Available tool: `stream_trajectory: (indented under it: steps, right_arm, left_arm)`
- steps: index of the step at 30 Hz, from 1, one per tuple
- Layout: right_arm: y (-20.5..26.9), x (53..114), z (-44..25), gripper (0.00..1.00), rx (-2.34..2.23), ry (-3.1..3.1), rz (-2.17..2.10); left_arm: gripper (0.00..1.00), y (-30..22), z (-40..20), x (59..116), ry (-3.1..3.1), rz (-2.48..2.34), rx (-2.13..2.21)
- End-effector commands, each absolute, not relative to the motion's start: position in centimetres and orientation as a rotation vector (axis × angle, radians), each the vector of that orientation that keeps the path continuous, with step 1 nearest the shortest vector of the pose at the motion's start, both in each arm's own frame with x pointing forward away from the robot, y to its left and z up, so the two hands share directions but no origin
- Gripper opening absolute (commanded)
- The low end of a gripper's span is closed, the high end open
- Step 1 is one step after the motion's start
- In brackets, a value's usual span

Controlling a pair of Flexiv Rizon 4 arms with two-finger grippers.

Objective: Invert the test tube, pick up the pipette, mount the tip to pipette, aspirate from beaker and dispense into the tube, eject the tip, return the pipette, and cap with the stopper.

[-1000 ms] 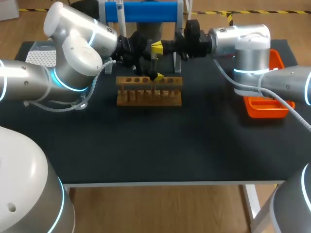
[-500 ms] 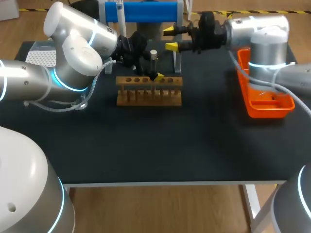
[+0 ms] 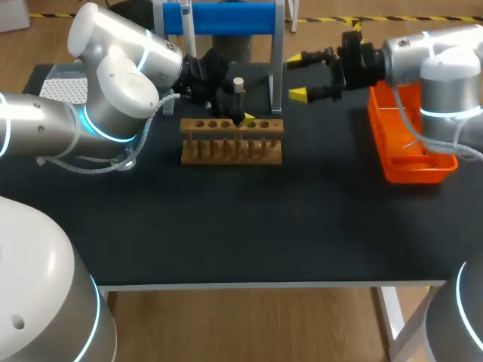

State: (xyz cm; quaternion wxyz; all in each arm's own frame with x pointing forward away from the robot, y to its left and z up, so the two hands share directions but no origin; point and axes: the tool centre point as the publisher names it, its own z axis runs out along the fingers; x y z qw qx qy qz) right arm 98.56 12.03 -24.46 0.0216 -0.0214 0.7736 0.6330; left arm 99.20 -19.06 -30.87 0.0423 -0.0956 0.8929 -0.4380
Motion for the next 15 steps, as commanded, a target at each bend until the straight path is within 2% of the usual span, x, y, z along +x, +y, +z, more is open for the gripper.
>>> stream_trajectory:
  steps: [1,15]
  right_arm:
    - [11.3,97.3,-26.6,1.0,-0.046,2.431,1.924]
    - [11.0,96.5,-27.8,1.0,-0.057,2.458,1.866]
  left_arm:
    - [1.0,-19.1,-30.9,99.3,2.736,-1.338,-0.292]
    - [1.0,-19.1,-30.9,99.3,2.736,-1.338,-0.292]
